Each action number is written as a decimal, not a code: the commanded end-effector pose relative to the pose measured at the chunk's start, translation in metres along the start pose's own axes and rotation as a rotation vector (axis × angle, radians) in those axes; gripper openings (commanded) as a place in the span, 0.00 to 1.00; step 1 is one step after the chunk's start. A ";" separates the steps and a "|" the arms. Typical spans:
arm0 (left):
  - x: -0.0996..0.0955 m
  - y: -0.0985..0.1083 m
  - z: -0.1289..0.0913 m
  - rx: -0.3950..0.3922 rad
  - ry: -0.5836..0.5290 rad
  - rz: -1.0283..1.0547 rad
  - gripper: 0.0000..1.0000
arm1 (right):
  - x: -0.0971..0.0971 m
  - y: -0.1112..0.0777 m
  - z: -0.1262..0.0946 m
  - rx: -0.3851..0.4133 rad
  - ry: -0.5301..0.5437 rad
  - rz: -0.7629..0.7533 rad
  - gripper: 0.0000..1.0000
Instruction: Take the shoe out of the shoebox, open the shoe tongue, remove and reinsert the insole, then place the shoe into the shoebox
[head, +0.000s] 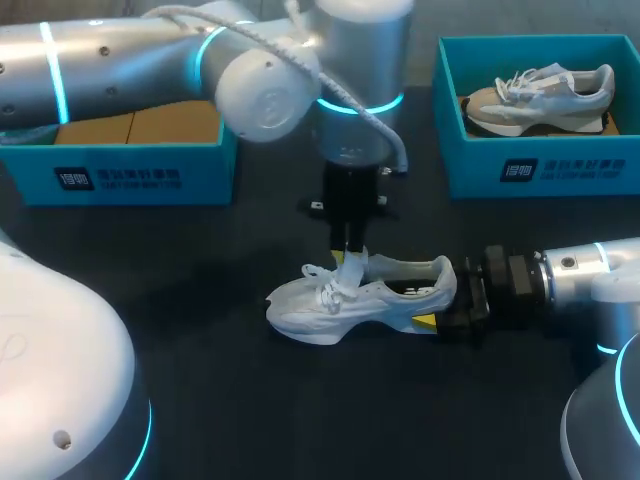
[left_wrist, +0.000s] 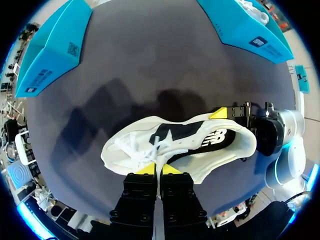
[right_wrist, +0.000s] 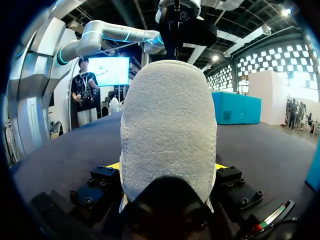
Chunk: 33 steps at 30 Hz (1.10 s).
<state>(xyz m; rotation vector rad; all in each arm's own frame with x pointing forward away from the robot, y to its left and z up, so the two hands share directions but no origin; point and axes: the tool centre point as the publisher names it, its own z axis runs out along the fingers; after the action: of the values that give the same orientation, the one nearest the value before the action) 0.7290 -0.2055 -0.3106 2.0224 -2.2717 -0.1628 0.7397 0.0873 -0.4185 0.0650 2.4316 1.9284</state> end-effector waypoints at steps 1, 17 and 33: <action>-0.028 0.010 -0.002 0.014 0.131 -0.010 0.00 | 0.000 -0.002 0.001 0.002 -0.001 -0.001 0.00; -0.062 0.020 0.020 -0.012 0.255 -0.094 0.00 | 0.000 -0.002 0.001 0.002 -0.001 -0.001 0.00; -0.087 0.007 0.048 -0.072 0.317 -0.077 0.00 | 0.000 -0.002 0.001 0.002 -0.001 -0.001 0.00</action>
<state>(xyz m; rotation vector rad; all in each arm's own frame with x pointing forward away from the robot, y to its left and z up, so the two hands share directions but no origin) 0.7231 -0.1230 -0.3485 1.9724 -2.0004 0.0288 0.7397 0.0879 -0.4181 0.0649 2.4311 1.9289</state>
